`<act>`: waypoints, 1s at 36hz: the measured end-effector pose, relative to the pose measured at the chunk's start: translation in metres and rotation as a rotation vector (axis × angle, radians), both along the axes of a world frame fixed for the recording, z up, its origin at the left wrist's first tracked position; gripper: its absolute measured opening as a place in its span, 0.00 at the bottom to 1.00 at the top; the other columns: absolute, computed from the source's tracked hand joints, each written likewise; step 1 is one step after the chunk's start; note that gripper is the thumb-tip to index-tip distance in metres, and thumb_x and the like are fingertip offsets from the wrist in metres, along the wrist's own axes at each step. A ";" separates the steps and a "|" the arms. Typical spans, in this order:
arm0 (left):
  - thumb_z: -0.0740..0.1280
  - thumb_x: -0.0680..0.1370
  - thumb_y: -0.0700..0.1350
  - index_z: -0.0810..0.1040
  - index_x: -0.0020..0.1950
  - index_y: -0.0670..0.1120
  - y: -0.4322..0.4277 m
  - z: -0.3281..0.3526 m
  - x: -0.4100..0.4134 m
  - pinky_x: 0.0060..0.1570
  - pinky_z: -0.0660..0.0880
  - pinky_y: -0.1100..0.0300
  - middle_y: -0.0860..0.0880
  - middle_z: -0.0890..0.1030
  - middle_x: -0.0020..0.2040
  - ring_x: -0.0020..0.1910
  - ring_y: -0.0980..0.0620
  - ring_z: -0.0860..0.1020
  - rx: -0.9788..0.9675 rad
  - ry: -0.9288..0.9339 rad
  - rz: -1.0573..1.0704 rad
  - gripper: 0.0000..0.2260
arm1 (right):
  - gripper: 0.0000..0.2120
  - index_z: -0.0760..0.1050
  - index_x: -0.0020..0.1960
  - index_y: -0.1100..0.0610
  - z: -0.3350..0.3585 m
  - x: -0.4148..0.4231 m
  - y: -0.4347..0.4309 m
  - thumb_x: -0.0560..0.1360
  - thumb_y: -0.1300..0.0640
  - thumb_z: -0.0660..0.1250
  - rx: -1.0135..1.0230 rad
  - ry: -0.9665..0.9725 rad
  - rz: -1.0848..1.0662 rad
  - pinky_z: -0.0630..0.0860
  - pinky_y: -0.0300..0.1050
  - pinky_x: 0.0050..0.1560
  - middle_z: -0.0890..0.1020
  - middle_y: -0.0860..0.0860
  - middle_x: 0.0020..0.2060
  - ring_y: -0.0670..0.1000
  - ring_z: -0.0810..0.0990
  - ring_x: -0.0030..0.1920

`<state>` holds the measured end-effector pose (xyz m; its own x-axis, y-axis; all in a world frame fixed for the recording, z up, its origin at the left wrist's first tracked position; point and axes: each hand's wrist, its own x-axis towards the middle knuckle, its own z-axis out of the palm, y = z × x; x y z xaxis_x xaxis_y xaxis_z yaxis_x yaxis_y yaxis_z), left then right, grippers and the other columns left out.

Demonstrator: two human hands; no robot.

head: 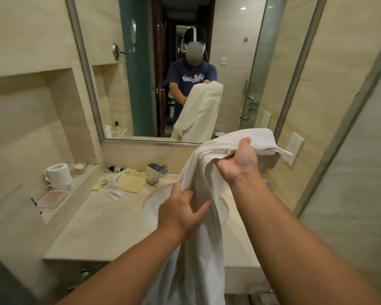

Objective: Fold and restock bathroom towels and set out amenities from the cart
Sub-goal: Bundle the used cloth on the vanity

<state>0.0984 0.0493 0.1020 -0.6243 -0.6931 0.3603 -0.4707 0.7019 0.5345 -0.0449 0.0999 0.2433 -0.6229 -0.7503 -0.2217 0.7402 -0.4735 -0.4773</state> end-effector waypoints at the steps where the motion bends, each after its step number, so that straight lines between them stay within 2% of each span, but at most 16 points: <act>1: 0.54 0.68 0.81 0.79 0.58 0.54 0.009 0.001 -0.005 0.46 0.79 0.55 0.52 0.68 0.59 0.50 0.49 0.77 0.042 -0.087 0.074 0.37 | 0.34 0.62 0.79 0.64 0.005 0.000 0.005 0.85 0.38 0.51 0.003 0.013 -0.020 0.66 0.69 0.71 0.70 0.64 0.74 0.67 0.71 0.72; 4: 0.63 0.65 0.80 0.79 0.64 0.49 0.035 -0.001 -0.018 0.55 0.81 0.48 0.50 0.67 0.65 0.55 0.46 0.78 0.237 -0.129 0.251 0.41 | 0.31 0.57 0.81 0.61 0.019 0.001 0.020 0.87 0.42 0.51 0.027 0.054 -0.084 0.66 0.67 0.71 0.66 0.61 0.78 0.64 0.68 0.75; 6: 0.71 0.68 0.71 0.78 0.65 0.45 0.044 -0.007 -0.023 0.57 0.81 0.50 0.49 0.72 0.64 0.56 0.45 0.80 0.371 -0.014 0.293 0.36 | 0.30 0.54 0.82 0.59 0.028 0.001 0.031 0.87 0.43 0.51 0.032 0.077 -0.116 0.63 0.65 0.74 0.62 0.59 0.80 0.62 0.64 0.78; 8: 0.72 0.72 0.60 0.80 0.63 0.44 0.051 -0.005 -0.021 0.54 0.81 0.51 0.48 0.79 0.60 0.53 0.44 0.81 0.424 0.077 0.322 0.26 | 0.30 0.53 0.83 0.59 0.037 -0.002 0.042 0.87 0.44 0.52 -0.001 0.075 -0.124 0.62 0.64 0.75 0.61 0.58 0.80 0.62 0.63 0.78; 11: 0.66 0.77 0.49 0.82 0.60 0.43 0.044 0.006 -0.012 0.48 0.81 0.50 0.44 0.82 0.53 0.50 0.40 0.81 0.299 0.086 0.432 0.15 | 0.29 0.59 0.81 0.60 0.042 -0.012 0.056 0.86 0.43 0.55 -0.081 0.075 -0.130 0.69 0.67 0.71 0.71 0.62 0.74 0.65 0.73 0.71; 14: 0.64 0.77 0.41 0.84 0.59 0.43 0.025 0.028 0.005 0.42 0.76 0.53 0.41 0.83 0.50 0.47 0.38 0.81 0.199 0.171 0.514 0.14 | 0.28 0.63 0.78 0.60 0.039 -0.023 0.070 0.85 0.43 0.57 -0.078 0.106 -0.190 0.73 0.70 0.67 0.77 0.63 0.67 0.65 0.79 0.64; 17: 0.64 0.78 0.38 0.84 0.61 0.42 0.011 0.060 0.015 0.45 0.76 0.49 0.37 0.84 0.51 0.50 0.35 0.81 0.160 0.292 0.568 0.14 | 0.26 0.66 0.75 0.60 0.036 -0.028 0.080 0.86 0.43 0.56 -0.047 0.159 -0.253 0.75 0.67 0.66 0.80 0.61 0.62 0.62 0.82 0.61; 19: 0.63 0.80 0.37 0.84 0.62 0.41 0.009 0.081 0.017 0.47 0.76 0.48 0.36 0.84 0.53 0.51 0.35 0.81 0.180 0.383 0.601 0.14 | 0.23 0.66 0.74 0.57 0.032 -0.030 0.084 0.86 0.43 0.55 0.011 0.208 -0.296 0.77 0.63 0.65 0.81 0.59 0.61 0.60 0.83 0.59; 21: 0.61 0.81 0.37 0.84 0.60 0.39 0.010 0.097 0.015 0.43 0.71 0.52 0.37 0.84 0.52 0.47 0.37 0.78 0.203 0.462 0.616 0.14 | 0.23 0.65 0.75 0.56 0.025 -0.030 0.087 0.86 0.44 0.54 0.061 0.236 -0.309 0.76 0.62 0.66 0.80 0.57 0.64 0.58 0.82 0.60; 23: 0.60 0.81 0.36 0.85 0.55 0.38 0.010 0.110 0.012 0.41 0.67 0.54 0.40 0.82 0.46 0.44 0.40 0.76 0.207 0.536 0.603 0.14 | 0.19 0.66 0.75 0.54 0.016 -0.030 0.088 0.87 0.47 0.55 0.118 0.224 -0.319 0.76 0.62 0.66 0.80 0.56 0.63 0.57 0.82 0.57; 26: 0.60 0.77 0.35 0.85 0.47 0.39 0.009 0.132 0.011 0.40 0.66 0.57 0.46 0.78 0.38 0.41 0.41 0.76 0.148 0.583 0.444 0.13 | 0.10 0.71 0.63 0.54 0.000 -0.029 0.088 0.85 0.55 0.57 0.262 0.150 -0.348 0.80 0.64 0.59 0.83 0.56 0.54 0.59 0.84 0.52; 30: 0.66 0.76 0.52 0.79 0.35 0.51 0.001 0.154 0.009 0.32 0.68 0.59 0.53 0.78 0.31 0.34 0.52 0.76 0.054 0.498 0.227 0.11 | 0.19 0.78 0.61 0.61 -0.015 -0.029 0.092 0.80 0.59 0.51 0.373 0.026 -0.174 0.85 0.62 0.42 0.86 0.61 0.52 0.63 0.85 0.51; 31: 0.69 0.77 0.55 0.80 0.37 0.54 -0.002 0.156 0.007 0.32 0.69 0.62 0.55 0.80 0.33 0.35 0.55 0.77 0.026 0.469 0.194 0.10 | 0.22 0.78 0.61 0.63 -0.018 -0.028 0.094 0.80 0.60 0.49 0.351 0.023 -0.058 0.84 0.64 0.42 0.85 0.63 0.53 0.65 0.85 0.53; 33: 0.74 0.76 0.56 0.86 0.45 0.55 -0.011 0.157 0.006 0.35 0.71 0.64 0.57 0.83 0.39 0.39 0.54 0.80 -0.036 0.432 0.147 0.06 | 0.25 0.78 0.64 0.66 -0.019 -0.022 0.099 0.80 0.61 0.46 0.283 0.095 0.136 0.75 0.78 0.55 0.83 0.67 0.58 0.70 0.81 0.59; 34: 0.75 0.75 0.57 0.87 0.48 0.55 -0.017 0.157 0.006 0.36 0.72 0.63 0.57 0.84 0.41 0.41 0.53 0.81 -0.064 0.418 0.126 0.08 | 0.25 0.77 0.65 0.66 -0.020 -0.021 0.099 0.81 0.61 0.45 0.242 0.114 0.186 0.69 0.83 0.59 0.82 0.68 0.60 0.71 0.79 0.61; 36: 0.76 0.72 0.61 0.87 0.50 0.54 -0.028 0.156 0.010 0.39 0.72 0.60 0.56 0.84 0.43 0.42 0.52 0.80 -0.151 0.336 0.073 0.13 | 0.24 0.76 0.66 0.66 -0.020 -0.027 0.098 0.82 0.59 0.46 0.141 0.078 0.153 0.64 0.83 0.63 0.81 0.69 0.61 0.72 0.78 0.63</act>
